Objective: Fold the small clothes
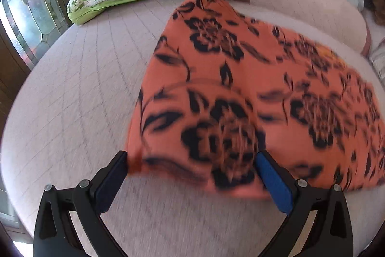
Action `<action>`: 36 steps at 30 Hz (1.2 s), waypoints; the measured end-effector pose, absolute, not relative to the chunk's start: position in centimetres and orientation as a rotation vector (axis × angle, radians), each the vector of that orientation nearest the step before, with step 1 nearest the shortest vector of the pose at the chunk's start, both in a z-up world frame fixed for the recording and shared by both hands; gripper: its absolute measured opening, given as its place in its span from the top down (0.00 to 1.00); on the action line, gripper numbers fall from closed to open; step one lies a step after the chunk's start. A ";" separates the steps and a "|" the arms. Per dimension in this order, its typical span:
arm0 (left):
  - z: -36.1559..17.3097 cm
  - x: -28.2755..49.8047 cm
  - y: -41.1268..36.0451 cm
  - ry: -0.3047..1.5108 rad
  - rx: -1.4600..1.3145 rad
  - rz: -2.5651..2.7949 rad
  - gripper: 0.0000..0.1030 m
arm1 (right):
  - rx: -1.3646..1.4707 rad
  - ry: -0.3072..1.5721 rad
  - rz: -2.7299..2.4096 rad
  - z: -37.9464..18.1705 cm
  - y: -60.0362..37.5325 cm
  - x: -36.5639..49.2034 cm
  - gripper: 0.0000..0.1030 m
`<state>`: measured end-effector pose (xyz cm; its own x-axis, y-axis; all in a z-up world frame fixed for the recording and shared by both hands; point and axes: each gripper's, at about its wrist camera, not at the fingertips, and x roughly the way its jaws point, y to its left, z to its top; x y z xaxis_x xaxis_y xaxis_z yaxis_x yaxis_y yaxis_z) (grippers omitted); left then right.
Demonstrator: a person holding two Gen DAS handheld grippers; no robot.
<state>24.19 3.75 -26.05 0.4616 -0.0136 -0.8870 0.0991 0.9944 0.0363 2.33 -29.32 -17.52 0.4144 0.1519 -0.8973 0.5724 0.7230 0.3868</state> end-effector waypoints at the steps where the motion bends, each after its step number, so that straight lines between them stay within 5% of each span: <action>1: -25.9 23.2 3.8 1.093 0.076 -0.070 0.00 | 0.782 1.133 -0.286 -17.4 -29.4 1.8 0.51; 10: -26.0 16.1 2.8 1.147 0.118 -0.102 0.00 | 0.947 1.177 -0.237 -18.3 -28.6 -0.5 0.41; 12: -25.7 15.6 2.8 1.167 0.100 -0.102 0.00 | 1.007 1.197 -0.237 -19.2 -28.7 -0.8 0.31; 36: -25.3 26.5 7.3 1.152 -0.444 -0.050 0.00 | 1.485 0.901 -0.365 -24.9 -34.2 0.1 0.28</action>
